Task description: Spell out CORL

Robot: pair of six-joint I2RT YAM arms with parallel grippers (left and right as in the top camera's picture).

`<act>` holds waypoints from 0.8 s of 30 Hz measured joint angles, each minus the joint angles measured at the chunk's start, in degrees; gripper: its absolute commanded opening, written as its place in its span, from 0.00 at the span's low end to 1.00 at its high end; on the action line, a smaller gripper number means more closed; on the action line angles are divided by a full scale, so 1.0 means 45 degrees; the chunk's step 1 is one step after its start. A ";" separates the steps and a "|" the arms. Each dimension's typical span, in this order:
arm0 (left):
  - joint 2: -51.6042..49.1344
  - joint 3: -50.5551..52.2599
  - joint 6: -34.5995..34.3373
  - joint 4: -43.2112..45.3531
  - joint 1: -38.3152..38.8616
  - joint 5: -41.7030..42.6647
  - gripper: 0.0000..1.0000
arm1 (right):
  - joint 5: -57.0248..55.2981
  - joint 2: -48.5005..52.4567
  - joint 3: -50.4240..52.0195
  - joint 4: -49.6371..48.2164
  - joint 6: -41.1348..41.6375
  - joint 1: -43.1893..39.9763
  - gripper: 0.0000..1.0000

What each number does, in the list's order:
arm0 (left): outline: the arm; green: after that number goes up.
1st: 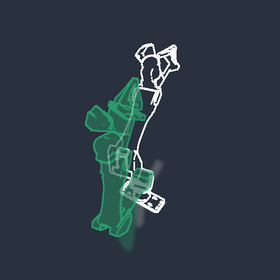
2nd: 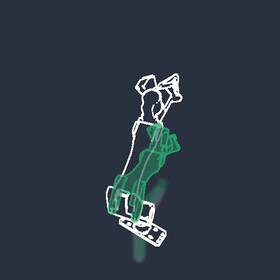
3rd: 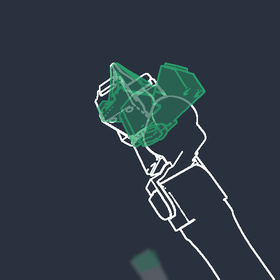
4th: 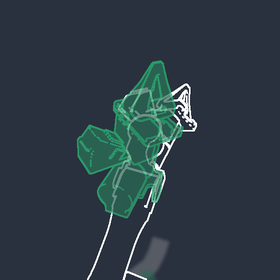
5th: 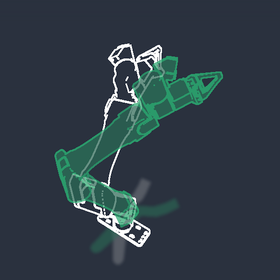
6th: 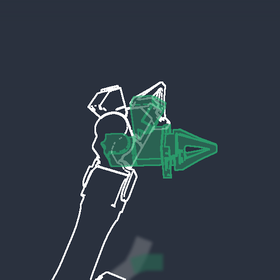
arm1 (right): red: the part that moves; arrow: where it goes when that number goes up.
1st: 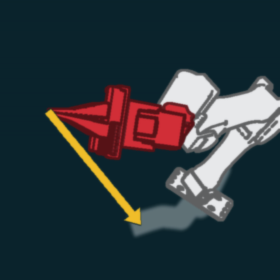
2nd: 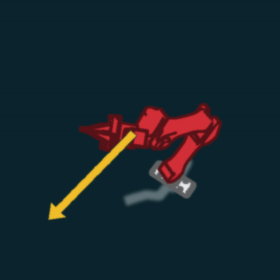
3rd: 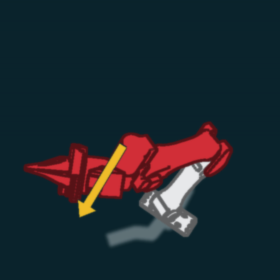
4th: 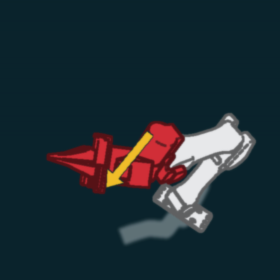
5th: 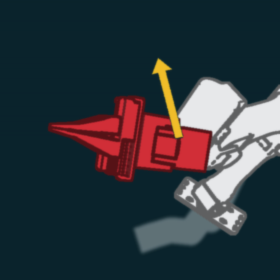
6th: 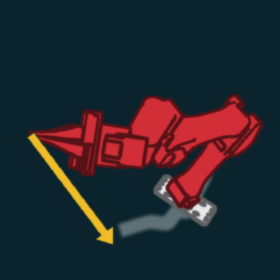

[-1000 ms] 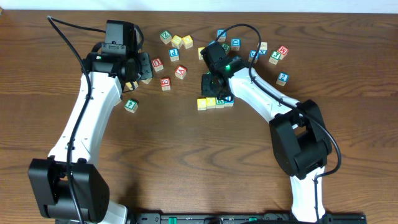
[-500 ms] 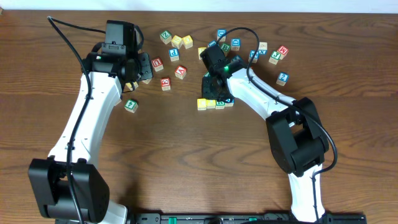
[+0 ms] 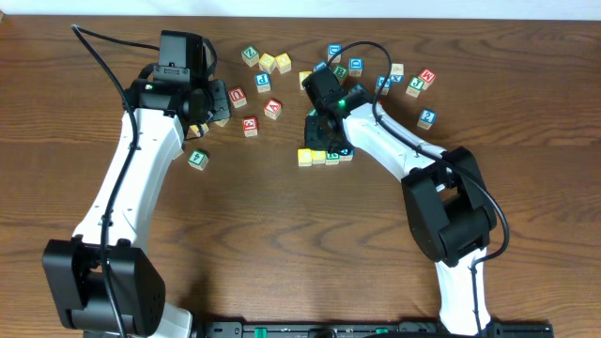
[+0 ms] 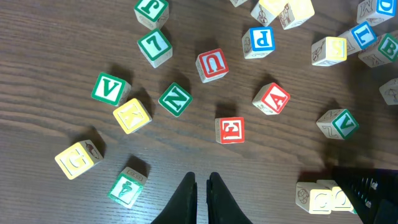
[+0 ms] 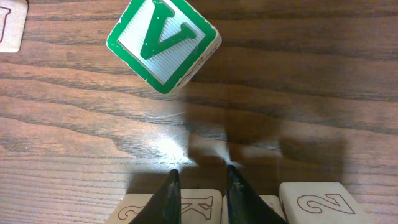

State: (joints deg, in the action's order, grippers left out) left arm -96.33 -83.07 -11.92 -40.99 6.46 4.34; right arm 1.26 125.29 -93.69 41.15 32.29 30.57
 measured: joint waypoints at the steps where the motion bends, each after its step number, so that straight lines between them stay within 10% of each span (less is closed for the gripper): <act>1: 0.0000 0.0000 0.0000 0.0000 0.0000 0.0000 0.08 | -0.0005 0.0000 0.0000 0.0000 0.0005 0.0000 0.16; 24: 0.0000 0.0000 0.0000 -0.0029 0.0000 0.0000 0.08 | -0.0049 0.0000 0.0000 -0.0733 -0.0112 0.0121 0.01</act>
State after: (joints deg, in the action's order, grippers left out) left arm -96.33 -83.07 -11.92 -41.12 6.46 4.34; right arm 1.04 125.29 -93.69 37.85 31.79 31.11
